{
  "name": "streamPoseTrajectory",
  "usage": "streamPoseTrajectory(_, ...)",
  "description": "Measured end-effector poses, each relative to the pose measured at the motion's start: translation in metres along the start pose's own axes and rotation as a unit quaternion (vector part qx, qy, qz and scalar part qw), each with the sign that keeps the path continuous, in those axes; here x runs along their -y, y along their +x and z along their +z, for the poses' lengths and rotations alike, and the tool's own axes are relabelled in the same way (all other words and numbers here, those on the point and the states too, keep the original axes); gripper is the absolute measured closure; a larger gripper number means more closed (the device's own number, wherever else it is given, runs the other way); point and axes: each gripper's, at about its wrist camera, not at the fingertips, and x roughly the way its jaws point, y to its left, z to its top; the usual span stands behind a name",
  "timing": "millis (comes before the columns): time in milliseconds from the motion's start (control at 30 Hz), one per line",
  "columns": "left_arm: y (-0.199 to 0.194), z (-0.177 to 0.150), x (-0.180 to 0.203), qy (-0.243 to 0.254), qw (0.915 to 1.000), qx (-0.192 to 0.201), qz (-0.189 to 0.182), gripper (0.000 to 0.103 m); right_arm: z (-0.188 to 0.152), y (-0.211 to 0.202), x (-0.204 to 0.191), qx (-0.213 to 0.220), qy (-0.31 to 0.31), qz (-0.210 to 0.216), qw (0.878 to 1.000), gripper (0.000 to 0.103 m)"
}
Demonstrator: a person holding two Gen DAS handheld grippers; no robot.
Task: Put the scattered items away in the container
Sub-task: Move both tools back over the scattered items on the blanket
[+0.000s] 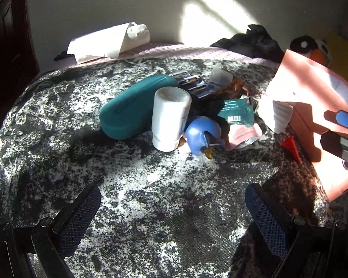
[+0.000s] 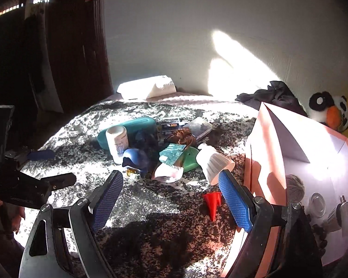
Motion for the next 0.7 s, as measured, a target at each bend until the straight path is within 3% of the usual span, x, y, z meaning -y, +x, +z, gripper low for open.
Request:
streamPoseTrajectory(100,0.016,0.006,0.002,0.000,0.9994,-0.015,-0.030,0.001,-0.010,0.028,0.009,-0.046,0.008,-0.040,0.998,0.016)
streamPoseTrajectory(200,0.029,0.016,0.002,-0.007,0.9989,-0.015,-0.043,0.001,-0.017,0.048,0.024,-0.079,0.021,-0.045,0.996,0.019)
streamPoseTrajectory(467,0.060,0.043,-0.001,-0.024,0.9977,-0.009,-0.062,0.001,-0.023,0.062,0.027,-0.087,0.001,-0.079,0.993,0.025)
streamPoseTrajectory(700,0.077,0.050,-0.009,-0.038,0.9978,0.011,-0.053,0.001,-0.026,0.076,0.040,-0.108,0.021,-0.062,0.992,0.033)
